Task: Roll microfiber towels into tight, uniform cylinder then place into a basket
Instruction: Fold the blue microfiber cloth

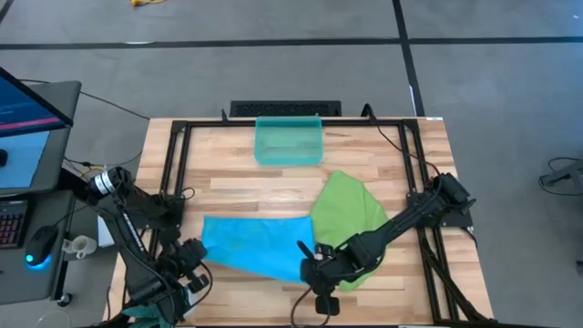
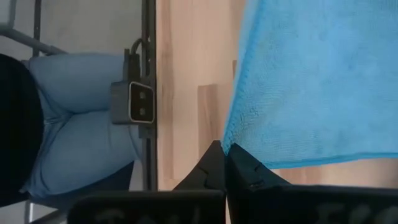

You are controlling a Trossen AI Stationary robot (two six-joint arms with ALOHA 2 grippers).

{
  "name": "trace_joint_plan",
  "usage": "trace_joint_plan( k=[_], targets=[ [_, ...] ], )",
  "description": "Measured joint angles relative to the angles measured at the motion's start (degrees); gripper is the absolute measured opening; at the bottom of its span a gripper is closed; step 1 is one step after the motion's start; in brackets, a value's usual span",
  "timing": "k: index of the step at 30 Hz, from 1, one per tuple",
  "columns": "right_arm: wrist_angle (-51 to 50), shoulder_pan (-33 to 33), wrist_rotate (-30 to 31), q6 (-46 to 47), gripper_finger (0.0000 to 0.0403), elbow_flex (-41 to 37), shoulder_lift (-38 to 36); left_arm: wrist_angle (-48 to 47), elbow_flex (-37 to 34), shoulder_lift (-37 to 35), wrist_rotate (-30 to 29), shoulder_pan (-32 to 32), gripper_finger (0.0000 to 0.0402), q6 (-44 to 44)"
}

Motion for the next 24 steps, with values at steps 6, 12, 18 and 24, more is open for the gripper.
trace_joint_plan(
  k=[6, 12, 18, 24],
  targets=[
    [-4.0, -0.5, 2.8, 0.0, 0.001, 0.0, 0.0, 0.0, 0.0, 0.0, -5.1, 0.3, 0.0, 1.0],
    [-6.2, -2.6, 7.3, -2.5, 0.0009, -0.2, 0.0, 0.0, 0.0, 0.0, -5.3, 0.3, 0.0, -4.5],
    [-5.8, -5.4, 8.0, -4.8, 0.0009, -4.3, 0.0, 0.0, 0.0, 0.0, -6.9, 0.6, 0.0, -8.1],
    [-2.4, -8.0, 8.4, -10.3, 0.001, -7.0, 0.0, 0.2, -5.5, -0.2, -4.7, 3.6, 0.0, -10.7]
  ],
)
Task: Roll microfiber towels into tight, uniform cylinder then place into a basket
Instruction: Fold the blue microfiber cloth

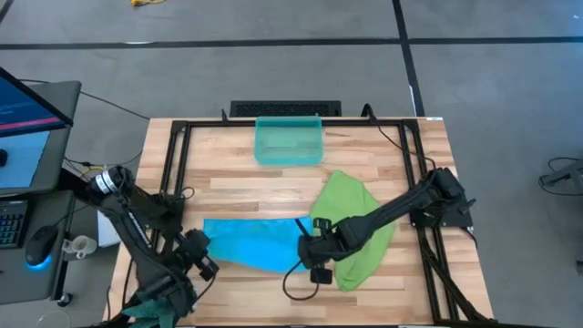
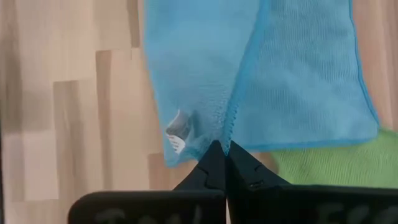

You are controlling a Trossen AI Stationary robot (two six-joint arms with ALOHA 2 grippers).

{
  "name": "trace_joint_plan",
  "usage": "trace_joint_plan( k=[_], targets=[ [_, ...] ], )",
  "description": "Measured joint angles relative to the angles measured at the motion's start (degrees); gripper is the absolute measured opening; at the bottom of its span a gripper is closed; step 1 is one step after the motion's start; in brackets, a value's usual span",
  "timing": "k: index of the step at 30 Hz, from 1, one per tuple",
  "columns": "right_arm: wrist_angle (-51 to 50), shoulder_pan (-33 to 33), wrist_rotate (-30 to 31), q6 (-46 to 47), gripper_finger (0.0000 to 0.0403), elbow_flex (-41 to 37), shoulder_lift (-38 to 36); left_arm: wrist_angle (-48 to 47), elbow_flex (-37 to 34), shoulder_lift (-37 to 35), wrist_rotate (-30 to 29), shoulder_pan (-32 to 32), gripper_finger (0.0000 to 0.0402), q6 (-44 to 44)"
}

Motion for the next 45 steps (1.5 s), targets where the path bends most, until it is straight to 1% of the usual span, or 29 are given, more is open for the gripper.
trace_joint_plan(
  k=[2, 5, 9, 13, 16, 18, 20, 22, 24, 26, 29, 33, 40, 45],
  targets=[
    [-0.1, -0.7, 0.0, -1.1, 0.0011, -0.5, 0.0, -0.1, -2.9, 0.0, 2.9, 0.9, 0.0, 0.0],
    [0.3, -1.7, 0.4, -5.2, 0.001, -0.5, 0.0, -0.1, -5.6, 0.0, 3.4, 1.4, 0.0, -0.2],
    [0.6, -3.1, 0.9, -10.9, 0.0008, -0.5, 0.0, -0.1, -6.1, 0.0, 3.4, 1.4, 0.0, -0.5],
    [2.1, -4.8, 1.5, -14.0, 0.001, -0.5, 0.0, -0.1, -6.1, 0.0, 3.4, 1.4, 0.0, -0.5],
    [3.6, -5.5, 1.5, -14.3, 0.0009, -0.5, 0.4, -0.1, -6.1, 0.0, 4.0, 1.4, 0.0, -0.3],
    [6.0, -5.0, 1.4, -14.3, 0.0009, -0.3, 1.9, -0.1, -6.1, 0.0, 4.0, 1.4, 0.0, -0.3],
    [4.5, -4.1, 1.3, -14.5, 0.001, -0.6, 2.8, -0.1, -6.1, 0.0, 4.3, 1.4, 0.0, -0.3],
    [6.9, -3.5, 1.4, -15.5, 0.0011, 0.2, 5.0, -0.1, -6.1, 0.0, 4.9, 1.4, 0.0, -0.2],
    [2.3, -3.0, 3.2, -16.5, 0.0011, -0.5, 5.8, -0.1, -6.2, 0.0, 4.9, 1.7, 0.0, -0.2],
    [3.6, -3.1, 4.9, -17.3, 0.001, -0.1, 6.4, 0.0, -6.6, 0.0, 5.0, 2.1, 0.0, -0.1],
    [-0.6, -3.8, 7.4, -17.3, 0.0009, 0.0, 5.8, 0.0, -6.7, 0.0, 5.0, 3.3, 0.0, 1.0],
    [-2.3, -5.0, 7.9, -17.3, 0.0012, 0.2, 4.3, -0.1, -6.8, 0.0, 4.9, 5.1, 0.0, 2.9],
    [-2.8, -7.0, 7.2, -18.8, 0.0012, 0.5, 3.7, -0.1, -6.8, 0.0, 4.2, 7.5, 0.0, 6.6],
    [-2.5, -7.5, 7.1, -19.8, 0.0017, 0.5, 3.7, -0.1, -6.8, 0.0, 4.3, 7.6, 0.0, 7.2]
  ],
)
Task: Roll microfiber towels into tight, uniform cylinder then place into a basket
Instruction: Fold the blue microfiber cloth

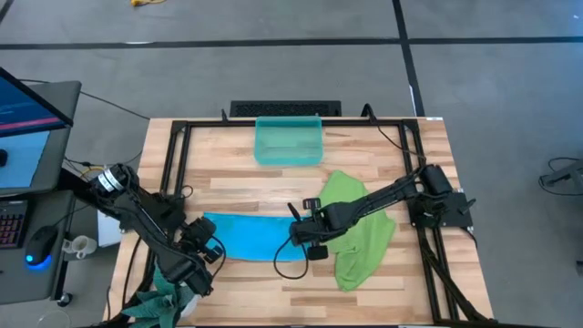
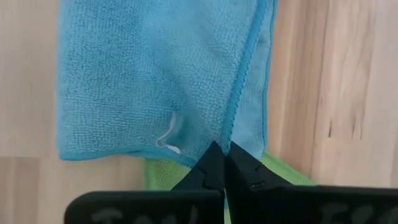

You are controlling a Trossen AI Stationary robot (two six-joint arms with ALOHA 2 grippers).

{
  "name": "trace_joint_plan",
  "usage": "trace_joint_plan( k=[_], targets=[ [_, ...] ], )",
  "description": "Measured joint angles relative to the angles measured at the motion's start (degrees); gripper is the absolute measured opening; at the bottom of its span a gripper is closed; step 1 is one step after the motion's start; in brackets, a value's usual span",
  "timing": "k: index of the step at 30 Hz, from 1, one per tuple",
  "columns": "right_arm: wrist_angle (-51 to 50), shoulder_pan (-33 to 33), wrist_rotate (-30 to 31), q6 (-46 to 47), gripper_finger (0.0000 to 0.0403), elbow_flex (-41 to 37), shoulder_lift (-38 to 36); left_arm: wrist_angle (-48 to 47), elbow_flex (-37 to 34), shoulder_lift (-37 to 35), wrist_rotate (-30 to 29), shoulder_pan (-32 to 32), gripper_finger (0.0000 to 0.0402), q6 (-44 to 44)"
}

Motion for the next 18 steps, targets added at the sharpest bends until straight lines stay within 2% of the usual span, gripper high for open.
trace_joint_plan(
  k=[12, 18],
  targets=[
    [-0.2, 0.0, 0.0, 0.0, 0.0016, 0.0, 0.0, 0.0, 0.0, 0.0, 3.4, 0.0, 0.0003, -0.2],
    [-0.1, -0.3, 0.0, 1.3, 0.0013, 0.0, 0.0, 0.0, 0.0, 0.0, 3.1, 0.0, 0.0014, -1.3]
  ],
)
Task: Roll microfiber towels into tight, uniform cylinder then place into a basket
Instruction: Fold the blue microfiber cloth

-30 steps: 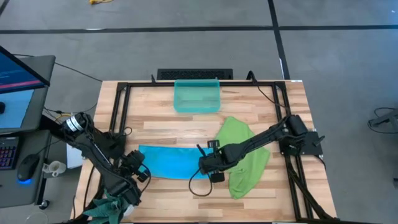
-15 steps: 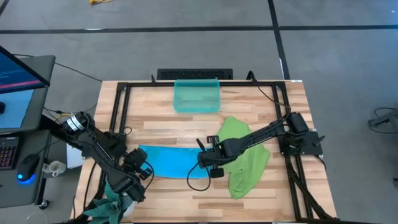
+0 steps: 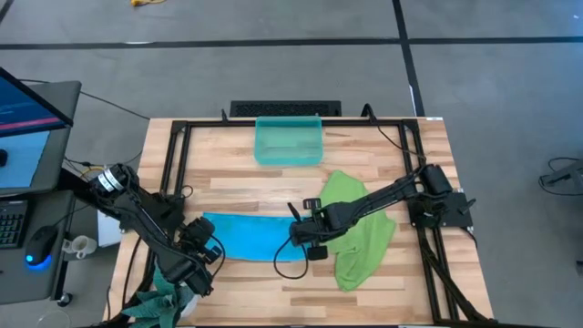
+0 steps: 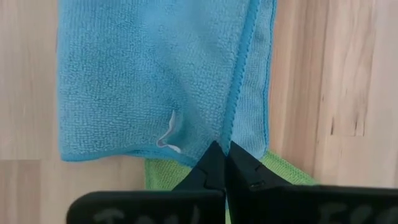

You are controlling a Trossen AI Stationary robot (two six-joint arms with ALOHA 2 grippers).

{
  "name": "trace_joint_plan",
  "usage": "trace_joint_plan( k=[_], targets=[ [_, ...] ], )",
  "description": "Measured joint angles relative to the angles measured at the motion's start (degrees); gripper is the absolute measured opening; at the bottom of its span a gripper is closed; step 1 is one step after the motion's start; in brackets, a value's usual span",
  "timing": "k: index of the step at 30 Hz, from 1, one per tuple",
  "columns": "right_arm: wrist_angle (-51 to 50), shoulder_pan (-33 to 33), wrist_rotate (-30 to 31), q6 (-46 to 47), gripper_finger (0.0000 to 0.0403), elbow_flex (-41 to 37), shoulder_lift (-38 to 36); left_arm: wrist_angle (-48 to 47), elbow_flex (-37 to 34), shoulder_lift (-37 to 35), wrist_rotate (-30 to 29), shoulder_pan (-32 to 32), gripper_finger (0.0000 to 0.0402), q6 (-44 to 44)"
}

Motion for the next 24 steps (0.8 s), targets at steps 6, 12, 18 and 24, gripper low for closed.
trace_joint_plan(
  k=[6, 12, 18, 24],
  targets=[
    [0.8, -0.7, 0.0, 0.2, 0.0015, 0.0, 0.0, 0.0, 0.0, 0.0, -0.2, 0.0, 0.0033, -0.4],
    [1.0, -1.9, 0.0, 1.9, 0.0011, 0.0, 0.0, 0.0, 0.0, 0.0, -0.2, 0.0, 0.0068, -0.4],
    [1.0, -1.8, -0.7, 2.8, 0.0016, 0.0, 0.0, 0.0, 0.0, 0.0, -0.2, 0.0, 0.0106, -0.4],
    [1.0, -1.7, -1.5, 3.3, 0.0012, 0.0, 0.0, 0.0, 0.0, 0.0, -0.7, 0.0, 0.0125, -0.4]
  ],
)
